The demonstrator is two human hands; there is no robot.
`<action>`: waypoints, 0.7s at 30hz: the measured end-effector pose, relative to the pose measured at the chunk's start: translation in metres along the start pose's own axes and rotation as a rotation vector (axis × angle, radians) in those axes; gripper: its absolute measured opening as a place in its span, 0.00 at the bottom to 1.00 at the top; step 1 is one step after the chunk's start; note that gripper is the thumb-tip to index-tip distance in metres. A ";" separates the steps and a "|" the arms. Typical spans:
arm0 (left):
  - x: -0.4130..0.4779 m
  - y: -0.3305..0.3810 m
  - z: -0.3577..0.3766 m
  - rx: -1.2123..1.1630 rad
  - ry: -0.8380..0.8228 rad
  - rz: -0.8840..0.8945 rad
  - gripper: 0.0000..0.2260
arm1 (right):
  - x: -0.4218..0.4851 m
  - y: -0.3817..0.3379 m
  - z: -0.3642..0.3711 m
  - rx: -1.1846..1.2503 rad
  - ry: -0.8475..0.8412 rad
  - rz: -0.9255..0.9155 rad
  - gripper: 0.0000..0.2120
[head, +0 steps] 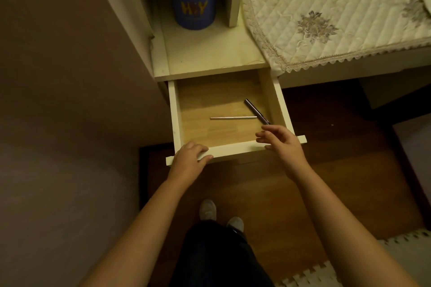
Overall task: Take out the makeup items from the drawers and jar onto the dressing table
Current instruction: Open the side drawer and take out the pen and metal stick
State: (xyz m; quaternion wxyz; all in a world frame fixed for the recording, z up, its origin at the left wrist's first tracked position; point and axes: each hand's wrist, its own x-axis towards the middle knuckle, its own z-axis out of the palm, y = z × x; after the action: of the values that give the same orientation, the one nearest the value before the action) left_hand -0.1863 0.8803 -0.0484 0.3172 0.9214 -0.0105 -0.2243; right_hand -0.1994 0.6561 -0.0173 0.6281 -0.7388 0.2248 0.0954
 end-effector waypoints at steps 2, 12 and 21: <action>0.003 -0.006 -0.005 0.036 0.035 0.019 0.16 | 0.021 -0.006 0.007 -0.125 -0.027 -0.030 0.11; 0.037 -0.017 -0.022 0.109 0.208 0.089 0.17 | 0.132 0.013 0.020 -0.686 0.046 0.104 0.19; 0.115 0.020 0.002 0.003 -0.114 0.120 0.12 | 0.151 0.027 0.022 -0.796 -0.065 0.205 0.14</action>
State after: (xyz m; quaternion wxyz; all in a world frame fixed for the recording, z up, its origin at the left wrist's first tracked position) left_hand -0.0813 0.8448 -0.0853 0.3277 0.9053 -0.0841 -0.2569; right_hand -0.0753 0.6426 -0.1093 0.2873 -0.8945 0.2228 0.2601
